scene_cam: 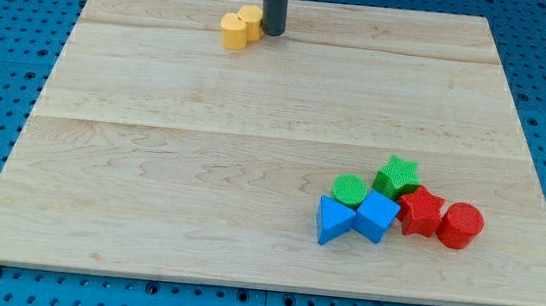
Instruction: Move the yellow blocks to the top center side
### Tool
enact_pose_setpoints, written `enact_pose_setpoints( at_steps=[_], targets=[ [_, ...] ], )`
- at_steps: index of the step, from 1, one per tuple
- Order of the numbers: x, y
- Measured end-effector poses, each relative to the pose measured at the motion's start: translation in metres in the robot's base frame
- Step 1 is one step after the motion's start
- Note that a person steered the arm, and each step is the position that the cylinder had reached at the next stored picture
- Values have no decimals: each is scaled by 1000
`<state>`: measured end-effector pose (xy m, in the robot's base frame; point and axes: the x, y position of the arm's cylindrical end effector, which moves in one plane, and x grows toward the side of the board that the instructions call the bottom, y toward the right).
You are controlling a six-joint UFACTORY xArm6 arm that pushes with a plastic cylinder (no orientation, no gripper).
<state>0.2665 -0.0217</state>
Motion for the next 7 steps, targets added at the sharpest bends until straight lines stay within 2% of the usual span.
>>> enact_pose_setpoints(
  at_steps=[1,2,4,6,7],
  targets=[
    [46,24],
    [52,-42],
    [35,-51],
    [16,-105],
    [3,-113]
  ],
)
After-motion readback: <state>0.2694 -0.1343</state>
